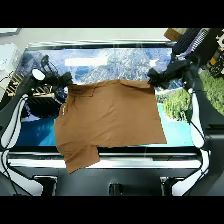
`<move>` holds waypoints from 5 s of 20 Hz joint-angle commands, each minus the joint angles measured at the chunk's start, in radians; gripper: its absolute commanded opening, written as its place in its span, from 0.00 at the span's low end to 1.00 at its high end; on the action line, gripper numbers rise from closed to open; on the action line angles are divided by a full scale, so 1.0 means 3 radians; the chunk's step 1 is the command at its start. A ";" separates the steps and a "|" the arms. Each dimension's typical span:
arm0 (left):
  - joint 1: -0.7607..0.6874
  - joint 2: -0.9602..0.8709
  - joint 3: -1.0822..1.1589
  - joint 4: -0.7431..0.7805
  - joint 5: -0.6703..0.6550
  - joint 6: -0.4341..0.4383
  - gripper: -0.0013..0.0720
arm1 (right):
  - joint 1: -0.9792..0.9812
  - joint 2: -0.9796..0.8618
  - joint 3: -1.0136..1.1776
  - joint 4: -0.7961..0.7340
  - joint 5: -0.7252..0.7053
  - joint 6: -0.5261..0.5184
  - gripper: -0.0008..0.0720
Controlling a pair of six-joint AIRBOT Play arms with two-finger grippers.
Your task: Fold the clothes and pants, and hang the long-sleeved shirts on hangers.
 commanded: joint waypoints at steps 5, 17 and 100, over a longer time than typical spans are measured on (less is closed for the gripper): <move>0.0319 0.0057 0.0217 -0.0161 -0.0891 0.0479 0.66 | -0.0214 0.0095 -0.0006 0.0106 -0.0515 -0.0502 0.72; 0.1708 0.2361 -0.2384 -0.0301 -0.1385 0.0671 0.66 | -0.1466 0.1930 -0.2567 -0.0161 -0.1441 -0.1476 0.72; 0.1127 0.2383 0.0248 0.0252 -0.1242 0.0474 0.03 | -0.1457 0.2430 0.0240 0.0923 -0.1784 -0.0167 0.05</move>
